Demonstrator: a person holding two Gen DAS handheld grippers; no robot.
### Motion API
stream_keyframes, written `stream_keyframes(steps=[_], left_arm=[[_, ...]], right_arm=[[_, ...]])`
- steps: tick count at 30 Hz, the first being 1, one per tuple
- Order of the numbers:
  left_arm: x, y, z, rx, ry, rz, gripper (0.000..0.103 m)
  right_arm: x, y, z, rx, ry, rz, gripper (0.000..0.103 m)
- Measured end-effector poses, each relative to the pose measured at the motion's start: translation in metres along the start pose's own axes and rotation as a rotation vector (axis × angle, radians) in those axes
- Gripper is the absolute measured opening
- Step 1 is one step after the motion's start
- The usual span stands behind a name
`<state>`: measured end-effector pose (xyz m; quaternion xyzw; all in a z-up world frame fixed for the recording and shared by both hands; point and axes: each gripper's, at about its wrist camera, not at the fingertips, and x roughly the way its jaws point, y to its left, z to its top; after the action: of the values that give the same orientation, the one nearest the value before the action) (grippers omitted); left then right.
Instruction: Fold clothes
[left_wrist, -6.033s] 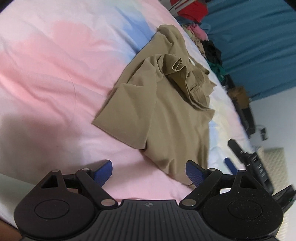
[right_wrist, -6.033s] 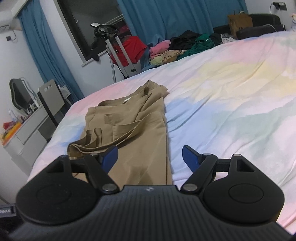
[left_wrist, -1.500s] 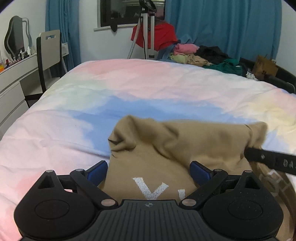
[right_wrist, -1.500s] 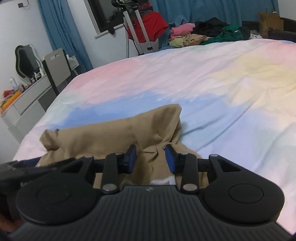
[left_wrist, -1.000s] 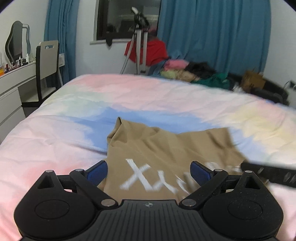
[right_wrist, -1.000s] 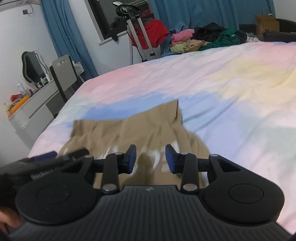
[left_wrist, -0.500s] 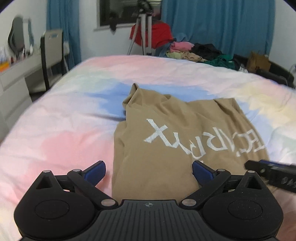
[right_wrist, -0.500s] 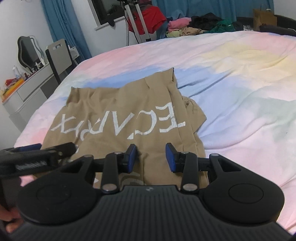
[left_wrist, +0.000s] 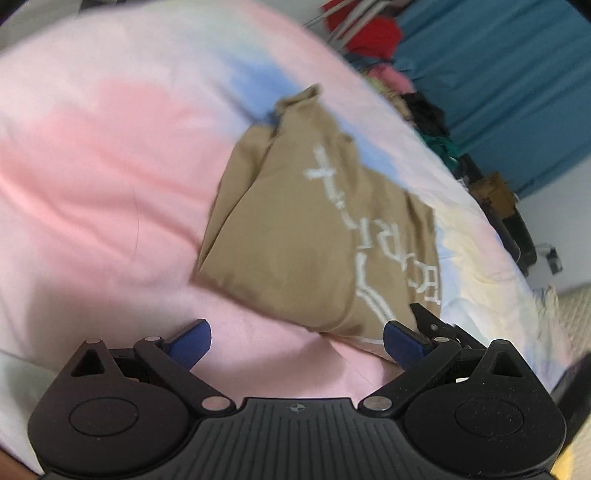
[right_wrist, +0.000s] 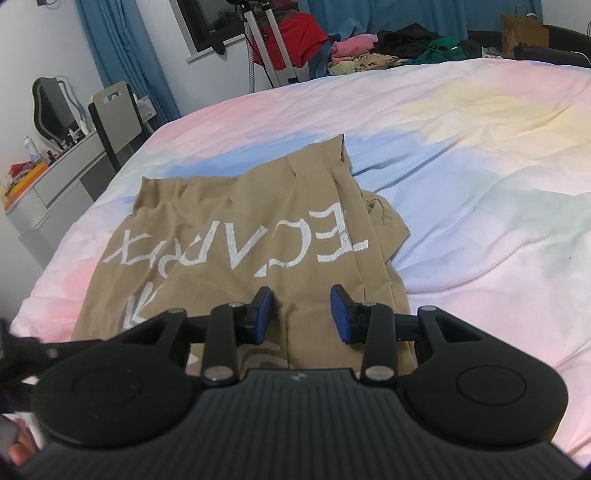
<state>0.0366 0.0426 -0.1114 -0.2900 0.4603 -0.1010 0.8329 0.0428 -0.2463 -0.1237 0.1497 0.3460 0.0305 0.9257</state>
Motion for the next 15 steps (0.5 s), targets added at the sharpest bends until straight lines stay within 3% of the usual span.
stream_keyframes(steps=[2, 6, 10, 13, 15], left_arm=[[0.001, 0.008, 0.001, -0.064, 0.012, -0.030, 0.102], [0.000, 0.016, 0.011, -0.152, -0.097, -0.056, 0.101], [-0.014, 0.014, 0.017, -0.128, -0.218, -0.114, 0.094], [-0.016, 0.015, 0.014, -0.157, -0.209, -0.189, 0.095], [-0.011, 0.017, 0.011, -0.172, -0.168, -0.165, 0.092]], right_arm=[[0.000, 0.000, 0.000, 0.002, 0.000, 0.000, 0.038], [0.000, 0.000, 0.000, -0.001, 0.000, -0.003, 0.038], [0.000, 0.000, 0.000, 0.004, -0.001, -0.003, 0.038], [0.001, 0.000, 0.000, 0.011, -0.002, -0.002, 0.038], [0.001, -0.001, 0.000, 0.015, -0.003, -0.002, 0.038]])
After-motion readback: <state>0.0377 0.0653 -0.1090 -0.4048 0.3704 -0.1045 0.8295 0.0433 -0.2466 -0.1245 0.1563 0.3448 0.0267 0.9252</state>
